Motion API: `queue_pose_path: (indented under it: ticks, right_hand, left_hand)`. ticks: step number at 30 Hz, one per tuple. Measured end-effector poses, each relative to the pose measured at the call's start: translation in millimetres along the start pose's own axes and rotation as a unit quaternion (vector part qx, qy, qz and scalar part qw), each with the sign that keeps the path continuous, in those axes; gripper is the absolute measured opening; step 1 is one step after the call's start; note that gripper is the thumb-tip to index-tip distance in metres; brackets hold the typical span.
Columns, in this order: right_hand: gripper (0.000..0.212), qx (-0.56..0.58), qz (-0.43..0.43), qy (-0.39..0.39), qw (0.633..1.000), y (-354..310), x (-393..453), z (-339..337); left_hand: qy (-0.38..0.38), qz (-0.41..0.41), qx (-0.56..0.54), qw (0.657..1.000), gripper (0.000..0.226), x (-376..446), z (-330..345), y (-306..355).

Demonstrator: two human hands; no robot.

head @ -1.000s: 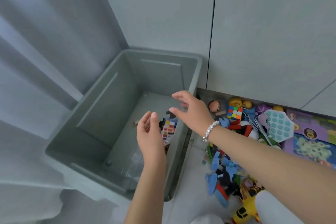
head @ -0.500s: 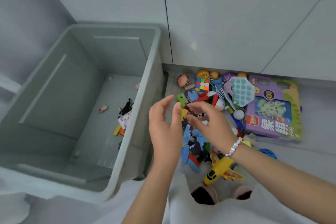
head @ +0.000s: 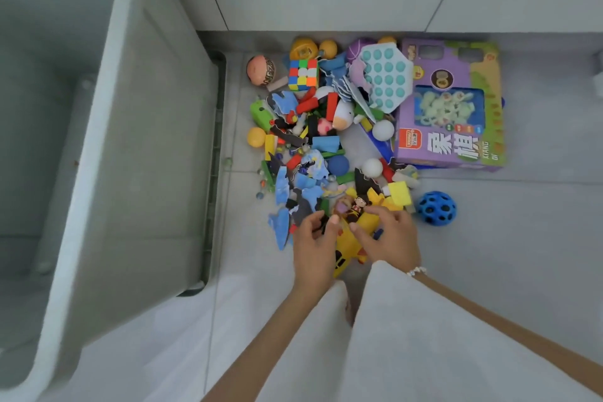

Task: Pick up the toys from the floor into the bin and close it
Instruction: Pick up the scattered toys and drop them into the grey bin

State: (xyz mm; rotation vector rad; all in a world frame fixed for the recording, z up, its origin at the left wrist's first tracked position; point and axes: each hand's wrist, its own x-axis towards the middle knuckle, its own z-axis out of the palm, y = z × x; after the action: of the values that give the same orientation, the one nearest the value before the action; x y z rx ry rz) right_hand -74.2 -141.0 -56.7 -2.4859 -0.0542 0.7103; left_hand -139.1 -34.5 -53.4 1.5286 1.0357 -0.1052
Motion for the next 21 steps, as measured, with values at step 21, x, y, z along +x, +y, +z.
queue_pose_path:
  ticks: [21]
  right_hand:
    - [0.059,0.161,-0.1,-0.017,0.982,-4.3,42.9,4.9]
  left_hand:
    - [-0.049,0.034,0.032,0.998,0.054,38.5,15.1,27.8]
